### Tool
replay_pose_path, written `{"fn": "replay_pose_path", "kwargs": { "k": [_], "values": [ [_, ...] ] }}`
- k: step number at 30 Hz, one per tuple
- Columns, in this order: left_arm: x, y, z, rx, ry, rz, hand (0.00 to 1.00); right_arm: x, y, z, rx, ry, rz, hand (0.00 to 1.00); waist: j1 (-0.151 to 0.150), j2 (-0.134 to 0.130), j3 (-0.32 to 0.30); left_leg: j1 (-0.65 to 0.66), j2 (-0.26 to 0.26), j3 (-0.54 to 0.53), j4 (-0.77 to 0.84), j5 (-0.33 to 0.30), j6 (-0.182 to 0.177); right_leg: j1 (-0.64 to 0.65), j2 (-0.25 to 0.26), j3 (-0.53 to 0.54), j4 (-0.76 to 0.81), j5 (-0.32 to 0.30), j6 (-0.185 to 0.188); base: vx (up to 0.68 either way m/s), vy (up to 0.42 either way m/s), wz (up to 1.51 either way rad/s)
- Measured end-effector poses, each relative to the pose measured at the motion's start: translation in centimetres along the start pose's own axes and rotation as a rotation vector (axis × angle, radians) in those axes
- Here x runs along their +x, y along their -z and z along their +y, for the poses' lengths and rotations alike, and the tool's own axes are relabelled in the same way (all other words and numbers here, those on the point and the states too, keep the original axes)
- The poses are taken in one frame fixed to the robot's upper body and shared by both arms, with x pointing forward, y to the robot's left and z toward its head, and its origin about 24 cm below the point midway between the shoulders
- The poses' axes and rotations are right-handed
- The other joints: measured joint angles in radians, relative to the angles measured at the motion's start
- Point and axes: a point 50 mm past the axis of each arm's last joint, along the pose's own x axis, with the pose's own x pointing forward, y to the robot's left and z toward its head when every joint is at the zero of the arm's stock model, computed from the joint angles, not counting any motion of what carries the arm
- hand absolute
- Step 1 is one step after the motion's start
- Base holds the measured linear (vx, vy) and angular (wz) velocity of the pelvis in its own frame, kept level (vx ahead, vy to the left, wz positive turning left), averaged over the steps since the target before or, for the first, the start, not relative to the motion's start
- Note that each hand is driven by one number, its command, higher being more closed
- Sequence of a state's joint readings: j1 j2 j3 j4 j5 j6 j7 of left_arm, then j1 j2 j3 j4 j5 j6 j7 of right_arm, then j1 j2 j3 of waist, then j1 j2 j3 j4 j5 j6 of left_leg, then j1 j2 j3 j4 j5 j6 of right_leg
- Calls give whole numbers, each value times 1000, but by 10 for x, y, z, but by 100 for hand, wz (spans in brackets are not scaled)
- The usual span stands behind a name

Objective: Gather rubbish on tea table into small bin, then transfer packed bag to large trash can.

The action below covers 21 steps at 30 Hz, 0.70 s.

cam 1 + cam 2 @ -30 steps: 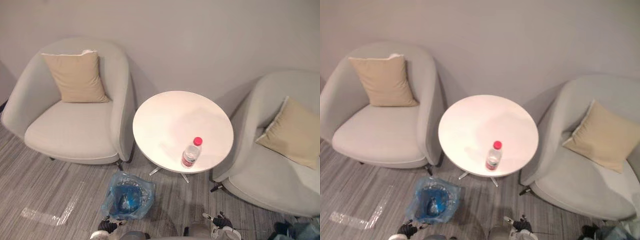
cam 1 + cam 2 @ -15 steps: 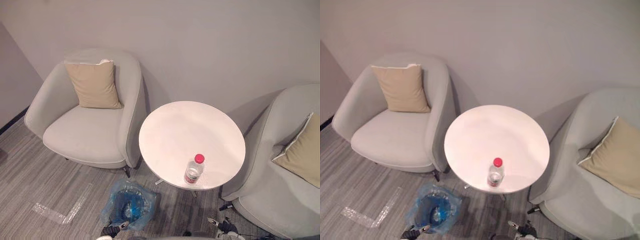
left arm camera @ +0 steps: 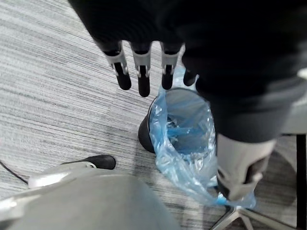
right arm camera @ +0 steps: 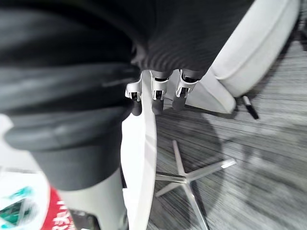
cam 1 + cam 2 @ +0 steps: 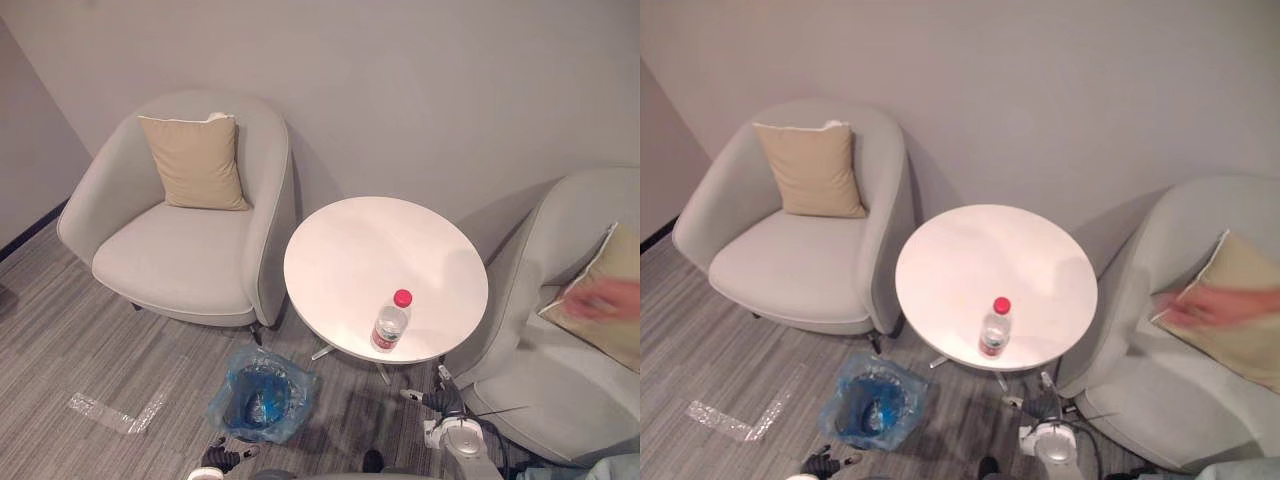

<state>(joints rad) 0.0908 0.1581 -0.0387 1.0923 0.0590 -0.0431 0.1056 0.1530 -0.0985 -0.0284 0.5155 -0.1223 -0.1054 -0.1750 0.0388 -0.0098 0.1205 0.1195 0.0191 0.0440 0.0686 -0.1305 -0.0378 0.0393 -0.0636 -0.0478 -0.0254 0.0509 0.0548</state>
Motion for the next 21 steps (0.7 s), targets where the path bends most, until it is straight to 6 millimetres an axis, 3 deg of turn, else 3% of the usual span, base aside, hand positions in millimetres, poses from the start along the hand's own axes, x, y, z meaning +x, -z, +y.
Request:
{"fn": "replay_pose_path", "kwargs": {
  "k": [9,21],
  "values": [
    [0,1,1,46,5,-3,0,-8,-23,-1,-129,-14,-148,0,-8,-6,-1,26,-3,-16,-10,2,0,43,-1,-15,-35,10,2,13,9,5],
    [0,1,0,77,14,-6,0,-4,-32,7,-204,-71,-197,0,-6,-1,2,32,-10,-42,-13,2,1,66,-3,-39,-48,10,2,-21,-5,6]
  ]
}}
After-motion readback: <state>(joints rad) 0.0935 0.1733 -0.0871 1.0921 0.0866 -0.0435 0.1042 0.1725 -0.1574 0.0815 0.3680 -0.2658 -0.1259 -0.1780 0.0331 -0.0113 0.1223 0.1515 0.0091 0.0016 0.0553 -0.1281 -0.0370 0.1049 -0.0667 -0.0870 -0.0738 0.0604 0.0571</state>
